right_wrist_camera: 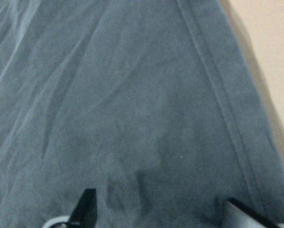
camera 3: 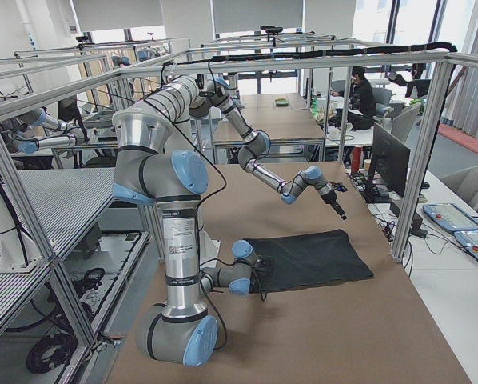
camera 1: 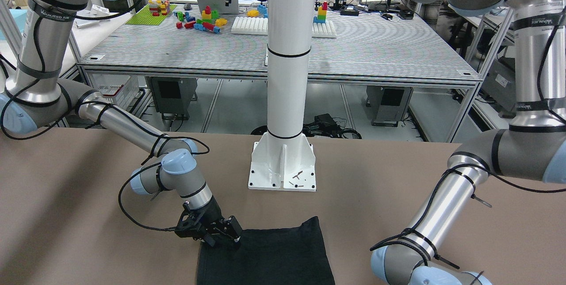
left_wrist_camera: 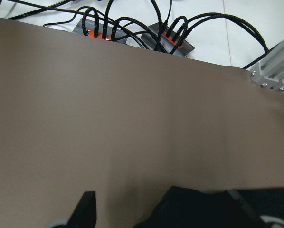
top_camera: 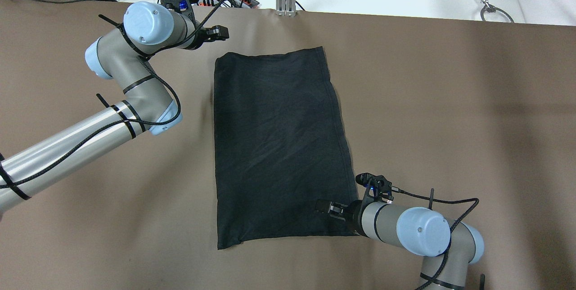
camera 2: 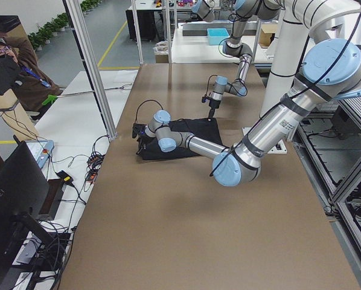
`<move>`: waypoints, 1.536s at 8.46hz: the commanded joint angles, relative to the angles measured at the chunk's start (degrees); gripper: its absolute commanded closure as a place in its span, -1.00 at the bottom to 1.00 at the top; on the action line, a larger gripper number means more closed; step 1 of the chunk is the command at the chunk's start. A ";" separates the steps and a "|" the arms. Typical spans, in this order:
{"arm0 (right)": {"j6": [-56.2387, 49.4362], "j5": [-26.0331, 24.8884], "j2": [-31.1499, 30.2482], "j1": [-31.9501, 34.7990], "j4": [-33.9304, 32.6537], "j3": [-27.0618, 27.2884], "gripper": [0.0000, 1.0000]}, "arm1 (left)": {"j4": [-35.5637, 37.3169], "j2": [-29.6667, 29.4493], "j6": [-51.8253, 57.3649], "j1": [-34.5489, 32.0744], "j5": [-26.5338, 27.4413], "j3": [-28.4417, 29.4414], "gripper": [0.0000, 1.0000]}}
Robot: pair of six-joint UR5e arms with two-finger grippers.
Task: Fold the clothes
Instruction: 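Press the shirt's near corner flat with the right gripper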
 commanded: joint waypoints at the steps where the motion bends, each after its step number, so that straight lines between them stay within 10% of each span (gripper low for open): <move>1: 0.81 -0.01 2.66 -0.13 -0.77 -0.58 -0.78 | -0.09 0.09 0.01 -0.11 -0.02 0.02 -0.90; 3: 2.22 -0.01 4.52 -0.21 -2.53 -0.58 0.88 | -0.09 0.17 0.19 -0.29 -0.02 -0.06 -0.90; 10: 3.98 0.17 4.88 -0.12 -2.01 3.11 1.00 | -0.69 0.17 -10.35 -1.43 -7.16 -4.18 -0.89; 13: 2.75 0.17 4.79 0.75 -1.75 3.19 1.00 | 0.08 14.53 -30.18 6.18 -7.08 -29.77 -0.88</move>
